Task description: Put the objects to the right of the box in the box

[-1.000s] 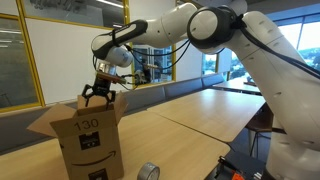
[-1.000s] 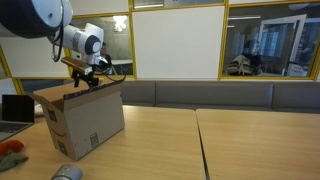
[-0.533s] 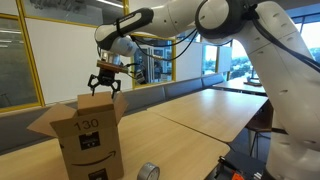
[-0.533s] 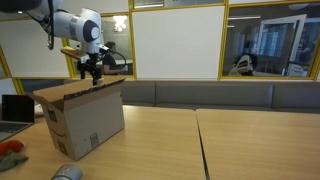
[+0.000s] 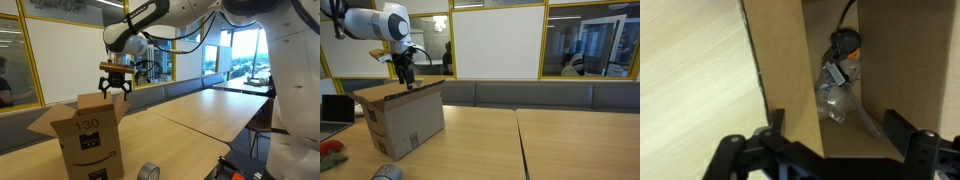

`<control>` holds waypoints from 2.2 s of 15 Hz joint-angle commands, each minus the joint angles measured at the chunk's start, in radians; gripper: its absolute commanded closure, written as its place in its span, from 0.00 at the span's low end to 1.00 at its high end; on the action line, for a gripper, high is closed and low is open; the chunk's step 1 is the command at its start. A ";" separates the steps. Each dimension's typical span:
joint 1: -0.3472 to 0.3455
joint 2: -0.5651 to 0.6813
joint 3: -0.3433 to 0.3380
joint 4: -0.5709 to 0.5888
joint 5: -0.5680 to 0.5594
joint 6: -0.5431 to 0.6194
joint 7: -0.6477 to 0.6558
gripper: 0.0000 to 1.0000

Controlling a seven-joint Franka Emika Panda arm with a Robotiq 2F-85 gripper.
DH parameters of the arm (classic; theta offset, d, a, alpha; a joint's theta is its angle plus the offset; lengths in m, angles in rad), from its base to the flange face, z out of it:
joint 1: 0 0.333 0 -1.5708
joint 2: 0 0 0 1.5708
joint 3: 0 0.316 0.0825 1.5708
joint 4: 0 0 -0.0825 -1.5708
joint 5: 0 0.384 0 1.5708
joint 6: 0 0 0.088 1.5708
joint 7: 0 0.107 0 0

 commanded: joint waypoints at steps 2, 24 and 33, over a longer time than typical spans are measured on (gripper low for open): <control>-0.013 -0.206 0.006 -0.306 -0.029 0.141 0.179 0.00; -0.058 -0.400 0.147 -0.658 0.159 0.177 0.255 0.00; -0.073 -0.258 0.135 -0.765 0.330 0.456 0.281 0.00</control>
